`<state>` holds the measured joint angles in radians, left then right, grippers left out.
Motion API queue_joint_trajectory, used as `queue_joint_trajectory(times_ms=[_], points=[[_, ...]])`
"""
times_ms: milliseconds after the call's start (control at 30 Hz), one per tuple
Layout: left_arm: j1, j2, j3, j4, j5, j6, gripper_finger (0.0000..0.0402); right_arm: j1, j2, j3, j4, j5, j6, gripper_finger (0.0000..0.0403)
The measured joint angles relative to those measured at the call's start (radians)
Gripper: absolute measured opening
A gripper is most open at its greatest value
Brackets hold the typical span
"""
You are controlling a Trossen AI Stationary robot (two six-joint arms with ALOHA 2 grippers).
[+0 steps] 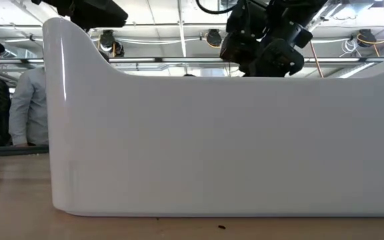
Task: Nest measuring cups in basket
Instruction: Put the stacked measuring cups into the white bin
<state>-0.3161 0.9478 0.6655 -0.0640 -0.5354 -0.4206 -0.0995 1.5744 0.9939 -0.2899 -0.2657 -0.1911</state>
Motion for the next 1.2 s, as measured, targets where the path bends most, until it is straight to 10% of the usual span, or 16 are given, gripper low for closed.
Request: queue_joint_trajectory(times_ms=[1200], points=[[-0.004, 0.000, 0.000, -0.023, 0.006, -0.010, 0.0078, 0.056, 0.191, 0.170, -0.189, 0.139, -0.055, 0.0200]])
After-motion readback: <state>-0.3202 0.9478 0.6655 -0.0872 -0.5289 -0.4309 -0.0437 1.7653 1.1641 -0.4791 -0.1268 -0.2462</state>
